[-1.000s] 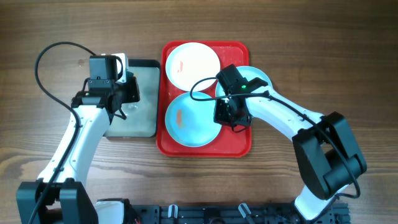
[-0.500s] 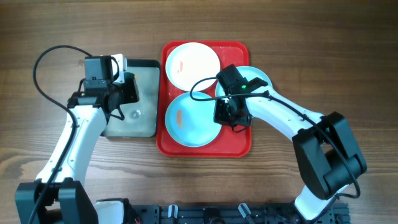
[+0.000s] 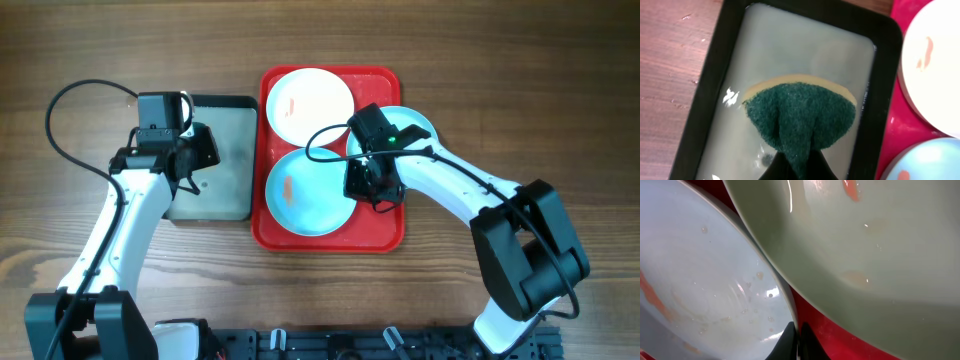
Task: Clean dirty plates on tray and stack at the side
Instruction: 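Lift the sponge with the left gripper out of the water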
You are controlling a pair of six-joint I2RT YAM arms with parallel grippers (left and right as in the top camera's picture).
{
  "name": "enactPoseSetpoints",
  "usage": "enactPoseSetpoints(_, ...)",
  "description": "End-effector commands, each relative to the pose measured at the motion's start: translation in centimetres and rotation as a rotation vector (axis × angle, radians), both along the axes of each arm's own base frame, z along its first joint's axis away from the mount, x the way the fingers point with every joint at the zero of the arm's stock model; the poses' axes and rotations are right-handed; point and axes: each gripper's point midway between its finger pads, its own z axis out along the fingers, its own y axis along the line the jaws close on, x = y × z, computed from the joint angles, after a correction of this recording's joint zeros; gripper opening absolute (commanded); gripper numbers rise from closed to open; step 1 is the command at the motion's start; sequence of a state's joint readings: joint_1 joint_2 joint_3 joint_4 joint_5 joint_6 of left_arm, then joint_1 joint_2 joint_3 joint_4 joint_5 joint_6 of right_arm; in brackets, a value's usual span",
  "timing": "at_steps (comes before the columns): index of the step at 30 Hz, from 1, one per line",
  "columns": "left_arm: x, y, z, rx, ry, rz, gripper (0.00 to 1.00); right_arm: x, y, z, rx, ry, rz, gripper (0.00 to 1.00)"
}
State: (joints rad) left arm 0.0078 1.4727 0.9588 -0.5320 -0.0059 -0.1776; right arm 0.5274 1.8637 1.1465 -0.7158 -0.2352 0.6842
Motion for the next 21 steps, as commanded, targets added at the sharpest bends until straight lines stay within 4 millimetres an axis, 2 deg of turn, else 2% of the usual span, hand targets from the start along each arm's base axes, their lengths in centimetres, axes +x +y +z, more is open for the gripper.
enactPoseSetpoints(1, -0.1, 1.6, 0.2, 0.018, -0.006, 0.106, 0.04, -0.4, -0.2, -0.8, -0.010, 0.020, 0.002, 0.04)
enactPoseSetpoints(4, 0.2, 0.0, 0.3, -0.043, -0.012, 0.069, 0.04, -0.4, -0.2, -0.8, -0.010, 0.020, 0.002, 0.04)
enactPoseSetpoints(7, -0.3, 1.0, 0.1, 0.047, 0.008, 0.037, 0.04, -0.4, -0.2, -0.8, -0.009, 0.019, 0.002, 0.04)
enactPoseSetpoints(10, -0.2, -0.7, 0.1, -0.034, 0.003, -0.012, 0.04, -0.4, -0.2, -0.8, -0.009, 0.020, 0.003, 0.04)
enactPoseSetpoints(13, -0.1, -1.2, 0.2, -0.058, -0.001, -0.029, 0.04, -0.4, -0.2, -0.8, -0.009, 0.019, 0.002, 0.04)
enactPoseSetpoints(17, 0.2, -2.4, 1.0, -0.112, -0.010, -0.087, 0.04, -0.4, -0.1, -0.8, -0.003, 0.023, 0.003, 0.04)
enactPoseSetpoints(21, -0.2, -2.4, 2.4, -0.139, 0.026, -0.079, 0.04, -0.4, -0.1, -0.8, -0.003, 0.022, 0.004, 0.04)
